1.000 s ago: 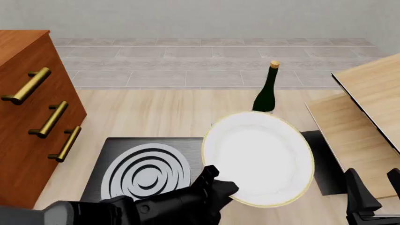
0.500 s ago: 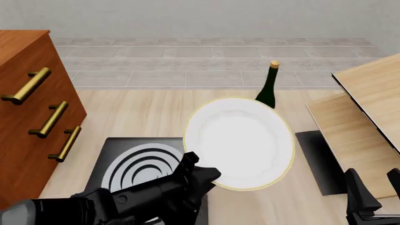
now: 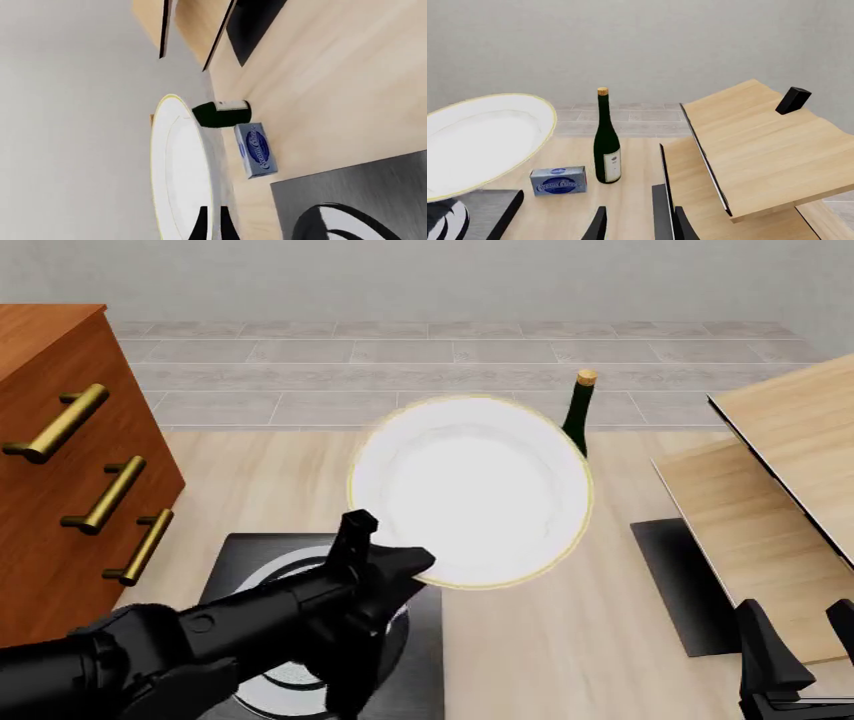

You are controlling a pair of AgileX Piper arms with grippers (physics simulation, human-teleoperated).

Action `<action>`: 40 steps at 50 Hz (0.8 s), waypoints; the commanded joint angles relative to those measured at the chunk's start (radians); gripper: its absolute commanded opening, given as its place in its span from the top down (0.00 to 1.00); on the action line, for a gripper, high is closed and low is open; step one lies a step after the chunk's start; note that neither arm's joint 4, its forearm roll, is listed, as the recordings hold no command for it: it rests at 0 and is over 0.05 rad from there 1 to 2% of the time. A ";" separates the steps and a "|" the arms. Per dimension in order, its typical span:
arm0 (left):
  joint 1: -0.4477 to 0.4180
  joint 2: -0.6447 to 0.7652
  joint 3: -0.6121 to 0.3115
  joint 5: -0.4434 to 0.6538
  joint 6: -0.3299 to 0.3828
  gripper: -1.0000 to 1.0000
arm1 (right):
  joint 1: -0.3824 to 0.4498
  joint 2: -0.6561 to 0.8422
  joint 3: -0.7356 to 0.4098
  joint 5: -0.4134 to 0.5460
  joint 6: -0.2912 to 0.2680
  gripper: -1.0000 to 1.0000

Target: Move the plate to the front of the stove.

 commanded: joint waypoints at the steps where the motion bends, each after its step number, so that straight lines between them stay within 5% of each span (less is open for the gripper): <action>1: 0.072 -0.075 -0.050 0.126 -0.002 1.00 | 0.000 0.000 0.000 0.000 0.000 0.00; 17: 0.225 -0.091 -0.117 0.252 0.022 1.00 | 0.000 0.000 0.000 0.000 0.000 0.00; 40: 0.309 -0.002 -0.307 0.450 0.023 1.00 | 0.000 0.000 0.000 0.000 0.000 0.00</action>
